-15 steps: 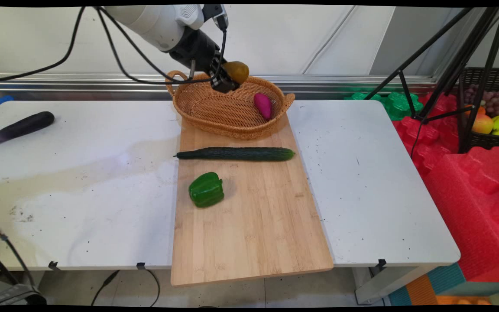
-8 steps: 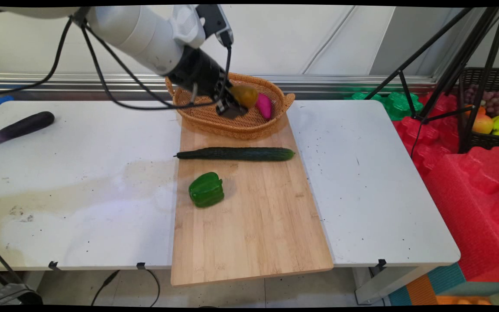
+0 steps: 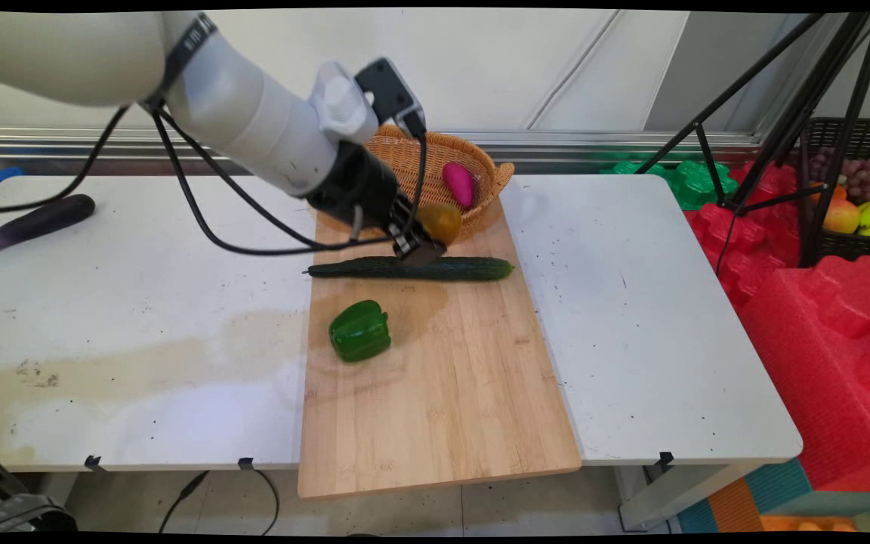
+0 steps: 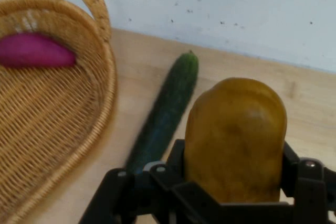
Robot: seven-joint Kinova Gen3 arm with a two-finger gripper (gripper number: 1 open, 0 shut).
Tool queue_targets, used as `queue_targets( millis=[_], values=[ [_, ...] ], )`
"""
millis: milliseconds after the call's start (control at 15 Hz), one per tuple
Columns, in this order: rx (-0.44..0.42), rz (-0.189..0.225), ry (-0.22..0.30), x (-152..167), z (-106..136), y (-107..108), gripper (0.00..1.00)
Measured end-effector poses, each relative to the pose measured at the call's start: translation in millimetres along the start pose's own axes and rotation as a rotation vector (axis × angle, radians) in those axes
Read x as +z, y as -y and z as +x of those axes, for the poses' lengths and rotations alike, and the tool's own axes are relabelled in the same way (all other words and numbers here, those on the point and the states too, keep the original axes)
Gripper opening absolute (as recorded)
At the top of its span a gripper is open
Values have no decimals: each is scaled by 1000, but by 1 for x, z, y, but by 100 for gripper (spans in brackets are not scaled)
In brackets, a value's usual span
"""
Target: Place the picked object on the cutting board
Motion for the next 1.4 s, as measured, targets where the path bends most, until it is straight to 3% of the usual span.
queue_targets(
  millis=[667, 1400],
  values=[
    [-54, -60, 86, 62, -23, -49, 0],
    [-15, -89, 141, 124, -41, -63, 0]
  ],
)
